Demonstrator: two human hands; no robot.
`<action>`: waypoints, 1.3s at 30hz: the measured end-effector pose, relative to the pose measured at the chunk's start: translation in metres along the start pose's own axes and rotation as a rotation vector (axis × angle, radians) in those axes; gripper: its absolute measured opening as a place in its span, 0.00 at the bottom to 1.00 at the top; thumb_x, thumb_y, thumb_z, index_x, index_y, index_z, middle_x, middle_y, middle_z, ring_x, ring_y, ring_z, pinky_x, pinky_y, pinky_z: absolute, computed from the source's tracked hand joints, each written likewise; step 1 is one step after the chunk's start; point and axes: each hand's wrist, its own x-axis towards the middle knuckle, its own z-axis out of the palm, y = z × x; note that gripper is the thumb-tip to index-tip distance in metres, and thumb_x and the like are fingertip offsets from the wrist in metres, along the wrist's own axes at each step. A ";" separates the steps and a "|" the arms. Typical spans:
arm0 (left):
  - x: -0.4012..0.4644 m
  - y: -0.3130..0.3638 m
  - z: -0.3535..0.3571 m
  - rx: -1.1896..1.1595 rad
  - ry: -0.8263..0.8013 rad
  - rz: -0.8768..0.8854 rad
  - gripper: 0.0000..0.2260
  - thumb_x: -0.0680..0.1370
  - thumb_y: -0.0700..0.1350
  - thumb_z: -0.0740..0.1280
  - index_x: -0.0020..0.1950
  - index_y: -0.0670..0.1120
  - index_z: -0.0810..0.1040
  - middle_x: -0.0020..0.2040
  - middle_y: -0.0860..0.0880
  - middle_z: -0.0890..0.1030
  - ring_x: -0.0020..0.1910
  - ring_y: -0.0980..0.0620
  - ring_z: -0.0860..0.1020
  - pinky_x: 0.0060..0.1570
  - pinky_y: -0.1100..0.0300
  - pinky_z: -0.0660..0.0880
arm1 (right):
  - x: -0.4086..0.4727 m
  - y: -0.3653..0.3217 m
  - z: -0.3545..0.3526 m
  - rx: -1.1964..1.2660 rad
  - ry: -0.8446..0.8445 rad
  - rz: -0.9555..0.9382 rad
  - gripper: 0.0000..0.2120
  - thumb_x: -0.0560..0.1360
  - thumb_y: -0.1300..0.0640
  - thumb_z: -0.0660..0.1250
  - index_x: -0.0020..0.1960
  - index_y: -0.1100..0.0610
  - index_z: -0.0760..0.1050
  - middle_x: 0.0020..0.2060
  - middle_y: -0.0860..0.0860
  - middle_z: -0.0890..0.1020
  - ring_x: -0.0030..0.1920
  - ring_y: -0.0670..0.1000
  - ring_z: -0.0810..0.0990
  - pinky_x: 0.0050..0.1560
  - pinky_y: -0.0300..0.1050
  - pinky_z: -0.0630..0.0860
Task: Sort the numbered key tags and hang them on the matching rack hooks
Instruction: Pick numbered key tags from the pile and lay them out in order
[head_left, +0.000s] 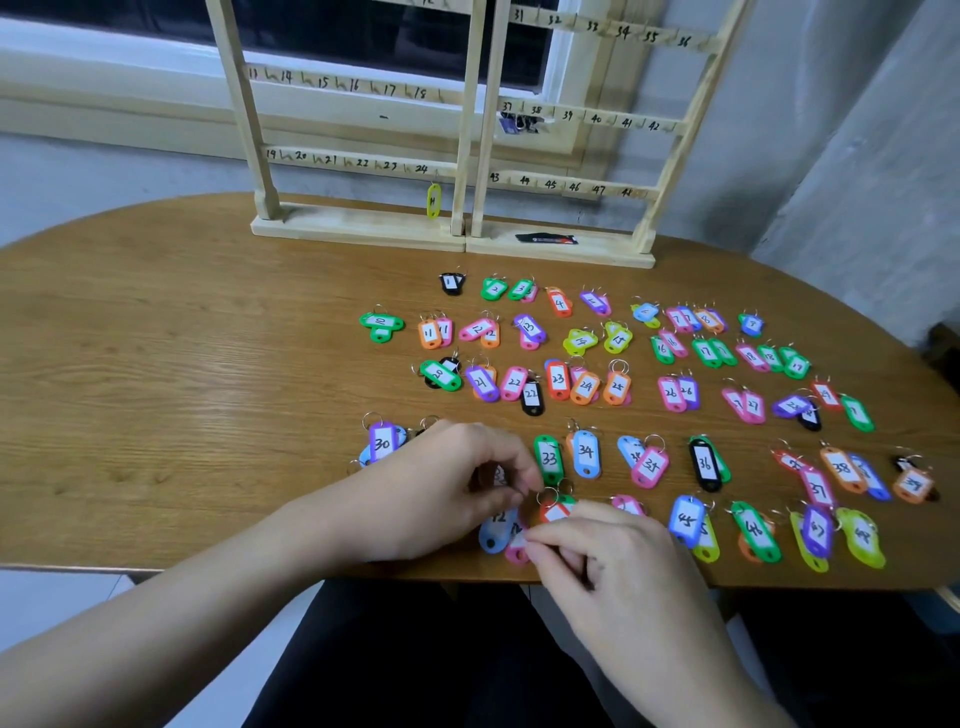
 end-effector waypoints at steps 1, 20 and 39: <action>0.001 0.000 0.000 0.007 -0.004 0.001 0.07 0.77 0.40 0.72 0.51 0.52 0.83 0.45 0.58 0.83 0.44 0.58 0.78 0.45 0.70 0.70 | 0.001 0.002 0.000 0.000 0.010 -0.002 0.00 0.75 0.48 0.73 0.45 0.42 0.82 0.36 0.34 0.73 0.34 0.40 0.72 0.29 0.37 0.66; -0.002 -0.032 -0.064 0.147 0.291 -0.089 0.04 0.78 0.44 0.72 0.50 0.53 0.83 0.46 0.60 0.82 0.48 0.59 0.76 0.50 0.66 0.71 | 0.092 -0.005 -0.010 0.131 -0.008 0.044 0.10 0.76 0.49 0.70 0.38 0.49 0.79 0.28 0.49 0.75 0.26 0.47 0.69 0.31 0.43 0.68; 0.085 -0.175 -0.139 -0.107 0.573 -0.445 0.05 0.80 0.42 0.67 0.49 0.49 0.82 0.45 0.50 0.84 0.48 0.48 0.81 0.54 0.53 0.77 | 0.376 0.005 0.051 0.274 0.027 0.153 0.17 0.77 0.49 0.72 0.62 0.54 0.79 0.44 0.49 0.81 0.43 0.50 0.79 0.42 0.42 0.70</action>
